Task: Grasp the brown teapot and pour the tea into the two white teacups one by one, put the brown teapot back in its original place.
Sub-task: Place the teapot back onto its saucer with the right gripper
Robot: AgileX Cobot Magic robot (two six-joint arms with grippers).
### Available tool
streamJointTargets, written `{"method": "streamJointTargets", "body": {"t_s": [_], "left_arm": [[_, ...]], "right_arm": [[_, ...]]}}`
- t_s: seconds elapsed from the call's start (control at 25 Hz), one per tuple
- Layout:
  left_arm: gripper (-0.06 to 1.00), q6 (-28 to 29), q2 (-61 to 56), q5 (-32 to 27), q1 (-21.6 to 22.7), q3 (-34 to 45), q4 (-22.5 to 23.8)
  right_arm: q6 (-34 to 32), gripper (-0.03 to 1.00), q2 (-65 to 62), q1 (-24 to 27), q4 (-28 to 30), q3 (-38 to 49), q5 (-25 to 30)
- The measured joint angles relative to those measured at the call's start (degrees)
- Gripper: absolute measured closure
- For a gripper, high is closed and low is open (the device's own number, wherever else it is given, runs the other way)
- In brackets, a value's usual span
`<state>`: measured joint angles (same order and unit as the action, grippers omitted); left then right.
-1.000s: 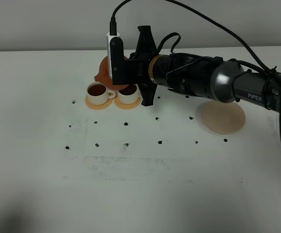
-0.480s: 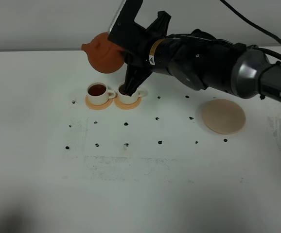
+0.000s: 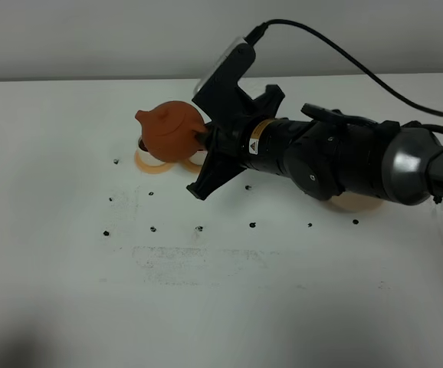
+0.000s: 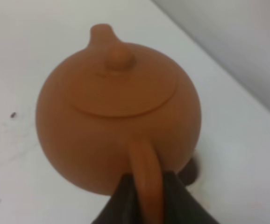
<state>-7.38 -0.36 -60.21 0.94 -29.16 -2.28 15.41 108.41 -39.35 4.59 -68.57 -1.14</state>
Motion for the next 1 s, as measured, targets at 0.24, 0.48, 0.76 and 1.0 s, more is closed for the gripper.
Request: {"method": "streamJointTargets", "body": {"t_s": [0.24, 0.48, 0.76, 1.0], "left_arm": [[0.73, 0.0, 0.0, 0.0, 0.0, 0.0, 0.0], [0.73, 0.0, 0.0, 0.0, 0.0, 0.0, 0.0], [0.73, 0.0, 0.0, 0.0, 0.0, 0.0, 0.0], [0.73, 0.0, 0.0, 0.0, 0.0, 0.0, 0.0]], "right_arm": [[-0.1, 0.88, 2.1, -0.2, -3.3, 3.4, -8.0], [-0.4, 0.88, 4.8, -0.8, -4.2, 6.1, -13.9], [-1.0, 0.88, 9.0, -1.4, -3.9, 6.5, -16.2], [-1.6, 0.88, 11.9, -1.4, -3.1, 6.5, -18.0]]}}
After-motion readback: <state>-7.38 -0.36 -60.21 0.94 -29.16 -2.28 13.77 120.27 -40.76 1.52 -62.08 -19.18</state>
